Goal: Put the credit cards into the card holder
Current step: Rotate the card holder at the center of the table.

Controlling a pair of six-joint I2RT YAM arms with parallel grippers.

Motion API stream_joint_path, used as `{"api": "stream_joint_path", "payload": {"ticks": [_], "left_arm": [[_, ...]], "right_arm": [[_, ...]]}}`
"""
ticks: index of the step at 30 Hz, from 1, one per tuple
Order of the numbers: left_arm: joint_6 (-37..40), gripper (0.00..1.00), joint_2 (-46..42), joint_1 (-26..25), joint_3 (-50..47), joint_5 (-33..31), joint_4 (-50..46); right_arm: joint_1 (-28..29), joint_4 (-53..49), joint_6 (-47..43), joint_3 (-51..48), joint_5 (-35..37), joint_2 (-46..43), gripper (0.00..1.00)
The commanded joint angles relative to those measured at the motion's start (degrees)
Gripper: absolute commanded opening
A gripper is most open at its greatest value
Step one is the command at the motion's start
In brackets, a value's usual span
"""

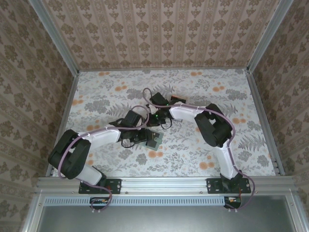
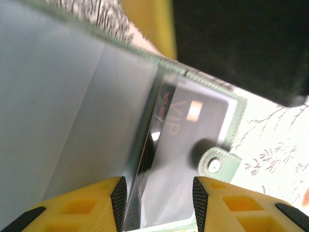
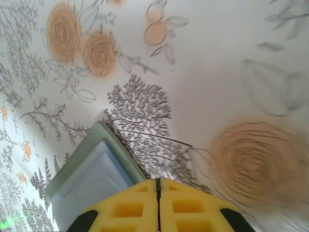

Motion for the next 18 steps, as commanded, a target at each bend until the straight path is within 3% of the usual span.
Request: {"api": "stream_joint_path", "payload": {"ticks": [1, 8, 18], "left_arm": [[2.6, 0.44, -2.2, 1.1, 3.7, -1.9, -3.3], [4.7, 0.49, -2.0, 5.1, 7.3, -1.4, -3.2], [10.0, 0.5, 13.9, 7.2, 23.4, 4.5, -1.7]], "right_arm": [[-2.7, -4.1, -3.3, 2.3, 2.6, -7.5, 0.11], [-8.0, -4.0, -7.3, -4.5, 11.7, -19.3, 0.44], [-18.6, -4.3, -12.5, -9.6, 16.2, -23.9, 0.67]]}}
